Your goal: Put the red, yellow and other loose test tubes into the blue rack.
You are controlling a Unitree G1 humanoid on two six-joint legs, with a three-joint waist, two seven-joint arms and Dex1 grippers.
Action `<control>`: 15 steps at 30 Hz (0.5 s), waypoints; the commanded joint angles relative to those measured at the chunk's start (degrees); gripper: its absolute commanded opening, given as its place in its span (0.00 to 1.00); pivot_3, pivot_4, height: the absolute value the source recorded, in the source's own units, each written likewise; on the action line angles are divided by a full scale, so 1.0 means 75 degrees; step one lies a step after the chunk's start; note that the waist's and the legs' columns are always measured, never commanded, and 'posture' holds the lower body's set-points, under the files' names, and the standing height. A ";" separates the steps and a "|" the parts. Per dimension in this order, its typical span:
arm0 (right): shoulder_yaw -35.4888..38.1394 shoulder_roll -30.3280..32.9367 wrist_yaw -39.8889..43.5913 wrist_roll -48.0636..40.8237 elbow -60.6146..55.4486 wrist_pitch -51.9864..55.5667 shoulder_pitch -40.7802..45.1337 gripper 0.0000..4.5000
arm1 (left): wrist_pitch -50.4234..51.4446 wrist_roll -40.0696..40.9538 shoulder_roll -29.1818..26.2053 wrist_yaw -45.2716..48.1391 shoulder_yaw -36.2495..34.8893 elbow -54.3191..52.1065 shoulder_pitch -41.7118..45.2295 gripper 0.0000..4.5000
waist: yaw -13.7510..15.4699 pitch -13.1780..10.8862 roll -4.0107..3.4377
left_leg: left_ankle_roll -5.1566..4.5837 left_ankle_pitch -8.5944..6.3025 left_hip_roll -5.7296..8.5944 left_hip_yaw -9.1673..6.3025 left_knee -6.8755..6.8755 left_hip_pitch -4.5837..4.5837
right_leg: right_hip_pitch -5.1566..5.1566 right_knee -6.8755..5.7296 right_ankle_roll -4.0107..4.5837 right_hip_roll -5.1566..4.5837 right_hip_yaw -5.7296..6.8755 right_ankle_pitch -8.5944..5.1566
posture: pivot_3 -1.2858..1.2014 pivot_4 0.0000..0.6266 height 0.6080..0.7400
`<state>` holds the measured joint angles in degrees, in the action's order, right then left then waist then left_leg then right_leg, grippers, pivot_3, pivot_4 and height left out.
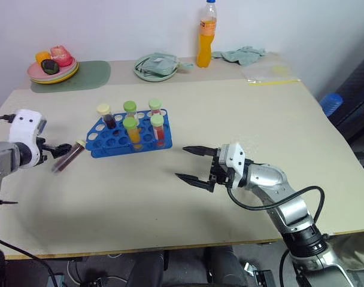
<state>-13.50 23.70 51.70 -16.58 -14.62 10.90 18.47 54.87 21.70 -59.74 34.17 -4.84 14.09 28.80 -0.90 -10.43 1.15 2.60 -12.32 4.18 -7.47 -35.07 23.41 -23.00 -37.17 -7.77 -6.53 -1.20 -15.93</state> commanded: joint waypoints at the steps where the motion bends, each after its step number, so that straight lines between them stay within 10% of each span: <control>1: -0.0080 -0.0112 -0.0028 -0.0154 -0.0311 0.0096 -0.0027 0.83 | -0.0071 -0.0715 -0.0086 0.1025 0.1137 0.1182 0.1004 0.96 | -0.0004 -0.0001 0.0001 | 0.0000 0.0000 0.0001 0.0002 -0.0001 0.0001 | 0.0000 0.0001 0.0000 0.0000 0.0000 0.0000 | 0.52 0.24 1.00; 8: -0.0072 -0.0248 -0.0460 -0.0139 -0.0791 0.0505 -0.0109 0.83 | -0.0656 -0.2011 0.0605 0.2369 0.2707 0.3603 0.2921 0.96 | -0.0027 -0.0001 0.0003 | 0.0000 0.0001 0.0003 0.0007 -0.0004 0.0013 | -0.0012 -0.0005 -0.0001 0.0003 -0.0001 0.0000 | 0.52 0.24 1.00; 15: -0.0007 -0.0215 -0.0672 -0.0226 -0.1042 0.0780 -0.0145 0.83 | -0.1539 -0.3019 0.0765 0.2927 0.3181 0.4752 0.3568 0.33 | -0.0061 -0.0001 0.0003 | -0.0001 0.0001 0.0000 0.0006 -0.0004 0.0014 | -0.0016 -0.0008 -0.0002 0.0004 -0.0001 -0.0001 | 0.52 0.24 1.00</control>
<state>-14.35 22.35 47.10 -17.15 -19.64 16.70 17.23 44.92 1.46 -52.96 56.21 19.12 48.56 54.60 -1.35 -10.44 1.17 2.59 -12.31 4.18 -7.43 -35.09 23.52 -23.14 -37.24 -7.78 -6.49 -1.21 -15.94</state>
